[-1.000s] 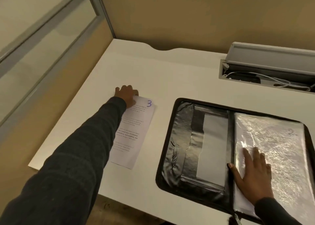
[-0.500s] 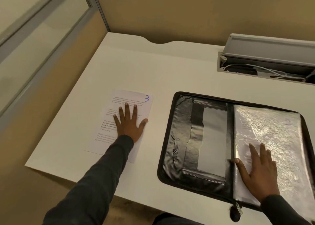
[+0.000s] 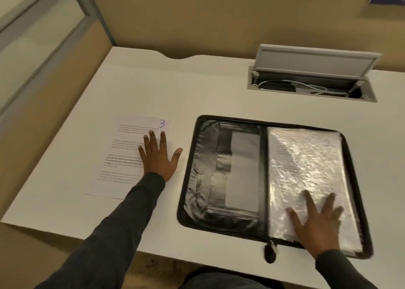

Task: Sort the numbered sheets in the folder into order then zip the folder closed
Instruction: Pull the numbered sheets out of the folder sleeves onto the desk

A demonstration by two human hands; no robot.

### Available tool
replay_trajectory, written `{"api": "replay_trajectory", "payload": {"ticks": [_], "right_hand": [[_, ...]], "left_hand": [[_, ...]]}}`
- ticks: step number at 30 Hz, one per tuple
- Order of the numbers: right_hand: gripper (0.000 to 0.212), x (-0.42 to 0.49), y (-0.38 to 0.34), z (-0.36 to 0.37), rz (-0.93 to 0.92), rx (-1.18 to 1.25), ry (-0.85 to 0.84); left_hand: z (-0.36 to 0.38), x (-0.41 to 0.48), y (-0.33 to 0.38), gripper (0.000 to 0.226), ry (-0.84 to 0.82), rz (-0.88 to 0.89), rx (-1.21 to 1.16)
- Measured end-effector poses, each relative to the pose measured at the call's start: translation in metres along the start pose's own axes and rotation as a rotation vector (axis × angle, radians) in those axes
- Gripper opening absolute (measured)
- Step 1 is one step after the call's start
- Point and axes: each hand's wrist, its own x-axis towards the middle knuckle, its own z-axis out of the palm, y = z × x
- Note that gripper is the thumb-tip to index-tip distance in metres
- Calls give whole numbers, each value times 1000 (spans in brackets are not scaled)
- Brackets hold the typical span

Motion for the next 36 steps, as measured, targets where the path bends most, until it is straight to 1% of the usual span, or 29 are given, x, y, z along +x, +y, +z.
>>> {"api": "replay_trajectory", "payload": {"ticks": [4, 7, 9, 11, 13, 15, 17, 18, 20, 22, 23, 25, 27, 30, 32, 36], "right_hand": [[75, -7, 3, -6, -59, 179, -60], [66, -14, 1, -16, -154, 343, -18], [65, -19, -2, -25, -213, 441, 2], [68, -22, -7, -32, -295, 483, 1], [71, -25, -15, -36, -408, 481, -12], [73, -29, -25, -38, -540, 472, -26], [69, -34, -35, -41, -666, 493, -55], [63, -36, -40, -42, -726, 507, -80], [53, -38, -44, -45, -835, 514, -112], [44, -38, -42, -47, -913, 485, -61], [38, -36, -40, -49, -928, 490, -12], [27, -27, -34, -54, -895, 559, 90], [22, -11, -25, -59, -818, 637, 162], [21, 20, -5, -60, -696, 613, 233], [19, 42, 10, -58, -593, 563, 249], [20, 82, 37, -61, -415, 566, 289]], "left_hand": [[2, -48, 70, 86, 5, 165, -166], [9, -93, 129, 84, -30, 267, -362], [14, -120, 167, 77, -91, 304, -518], [13, -140, 202, 71, -237, 247, -708], [6, -149, 232, 70, -369, 105, -870], [-1, -149, 253, 75, -431, -29, -980], [-10, -143, 265, 77, -440, -87, -1023], [-12, -139, 267, 73, -437, -95, -1008], [-12, -129, 266, 49, -422, -99, -927], [-11, -117, 259, 24, -376, -129, -909], [-10, -112, 254, 17, -356, -167, -926], [-11, -103, 242, 13, -307, -247, -940], [-16, -97, 227, 7, -263, -309, -958], [-21, -86, 201, 21, -233, -371, -905], [-22, -79, 185, 19, -224, -384, -846], [-23, -66, 161, 11, -143, -340, -621]]}}
